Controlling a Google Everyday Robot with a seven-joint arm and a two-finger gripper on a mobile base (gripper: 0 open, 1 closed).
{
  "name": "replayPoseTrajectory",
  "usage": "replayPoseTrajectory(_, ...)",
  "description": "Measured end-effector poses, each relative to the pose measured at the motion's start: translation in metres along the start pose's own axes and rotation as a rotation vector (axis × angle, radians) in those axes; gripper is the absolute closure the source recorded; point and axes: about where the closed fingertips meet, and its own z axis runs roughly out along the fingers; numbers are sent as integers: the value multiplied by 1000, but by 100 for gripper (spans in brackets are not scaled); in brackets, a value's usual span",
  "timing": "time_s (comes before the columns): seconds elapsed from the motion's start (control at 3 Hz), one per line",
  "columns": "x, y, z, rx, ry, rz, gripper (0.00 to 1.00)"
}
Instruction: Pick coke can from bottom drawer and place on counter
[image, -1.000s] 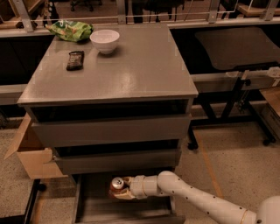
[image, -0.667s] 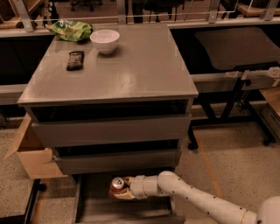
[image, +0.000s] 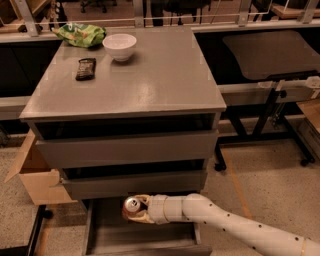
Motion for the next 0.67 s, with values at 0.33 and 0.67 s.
replayPoseTrajectory(0.33,-47,6,-32,54,15,-107,100)
replayPoseTrajectory(0.67,-96,-3,-66,95,2,-192,100)
